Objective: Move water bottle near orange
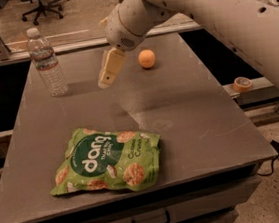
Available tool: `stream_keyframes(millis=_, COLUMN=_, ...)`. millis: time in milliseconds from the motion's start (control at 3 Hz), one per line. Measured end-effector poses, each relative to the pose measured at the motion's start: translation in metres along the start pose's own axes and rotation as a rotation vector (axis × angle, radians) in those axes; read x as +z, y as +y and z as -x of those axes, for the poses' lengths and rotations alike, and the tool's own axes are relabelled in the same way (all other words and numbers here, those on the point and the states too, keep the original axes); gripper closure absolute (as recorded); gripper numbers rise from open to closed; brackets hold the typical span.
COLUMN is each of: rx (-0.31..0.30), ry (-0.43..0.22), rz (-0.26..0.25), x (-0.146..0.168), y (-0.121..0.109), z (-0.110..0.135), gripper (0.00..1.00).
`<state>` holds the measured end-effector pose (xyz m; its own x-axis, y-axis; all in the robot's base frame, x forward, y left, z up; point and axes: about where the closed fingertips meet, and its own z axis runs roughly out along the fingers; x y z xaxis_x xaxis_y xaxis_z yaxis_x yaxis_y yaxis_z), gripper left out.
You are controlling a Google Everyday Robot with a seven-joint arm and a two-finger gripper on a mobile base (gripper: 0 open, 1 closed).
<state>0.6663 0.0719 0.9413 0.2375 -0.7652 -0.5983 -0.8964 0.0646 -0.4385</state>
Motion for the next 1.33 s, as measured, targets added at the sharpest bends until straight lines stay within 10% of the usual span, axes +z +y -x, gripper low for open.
stream_keyframes(millis=1333, rx=0.135, ry=-0.238, rz=0.018, x=0.106, y=-0.014, z=0.020, gripper=0.00)
